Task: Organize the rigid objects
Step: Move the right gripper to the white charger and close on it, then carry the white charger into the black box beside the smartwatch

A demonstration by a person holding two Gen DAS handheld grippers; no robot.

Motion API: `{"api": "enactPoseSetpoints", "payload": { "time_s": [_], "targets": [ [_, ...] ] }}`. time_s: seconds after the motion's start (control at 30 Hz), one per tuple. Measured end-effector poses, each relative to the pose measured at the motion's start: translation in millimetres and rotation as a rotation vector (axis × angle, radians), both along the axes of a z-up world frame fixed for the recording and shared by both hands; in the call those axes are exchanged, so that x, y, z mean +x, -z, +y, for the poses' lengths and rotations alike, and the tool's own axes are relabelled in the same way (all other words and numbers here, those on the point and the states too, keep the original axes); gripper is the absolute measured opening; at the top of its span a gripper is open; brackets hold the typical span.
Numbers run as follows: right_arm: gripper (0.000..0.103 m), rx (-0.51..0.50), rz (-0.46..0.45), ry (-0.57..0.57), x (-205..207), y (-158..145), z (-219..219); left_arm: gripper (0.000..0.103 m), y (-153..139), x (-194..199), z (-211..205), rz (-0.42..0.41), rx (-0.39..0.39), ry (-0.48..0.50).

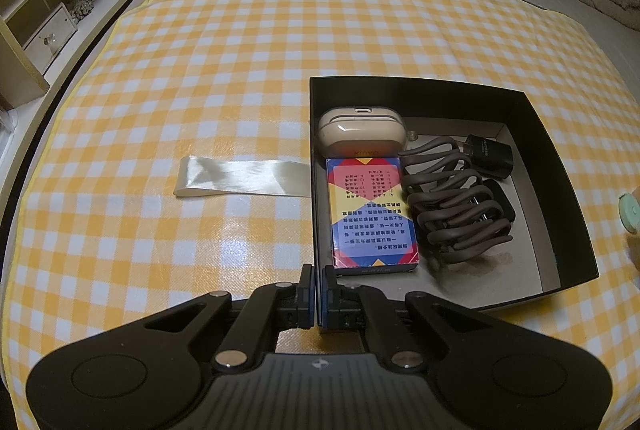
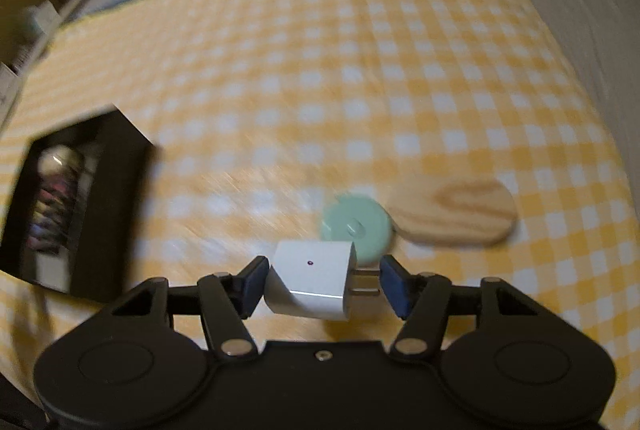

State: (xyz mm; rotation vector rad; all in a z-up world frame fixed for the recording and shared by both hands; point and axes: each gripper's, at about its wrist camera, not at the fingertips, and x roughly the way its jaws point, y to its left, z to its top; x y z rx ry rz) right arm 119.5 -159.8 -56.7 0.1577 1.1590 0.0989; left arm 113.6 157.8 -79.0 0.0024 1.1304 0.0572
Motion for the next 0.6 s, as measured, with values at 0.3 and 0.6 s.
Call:
{"api": "enactPoseSetpoints", "payload": {
  "time_s": [0.3, 0.6],
  "targets": [
    [0.062, 0.115, -0.14, -0.074, -2, -56, 40, 0.003, 0, 0, 1, 0.0, 0.0, 0.002],
    [0.062, 0.118, -0.174, -0.361, -5, -66, 113, 0.003, 1, -1, 2, -0.002, 0.005, 0.01]
  ]
}}
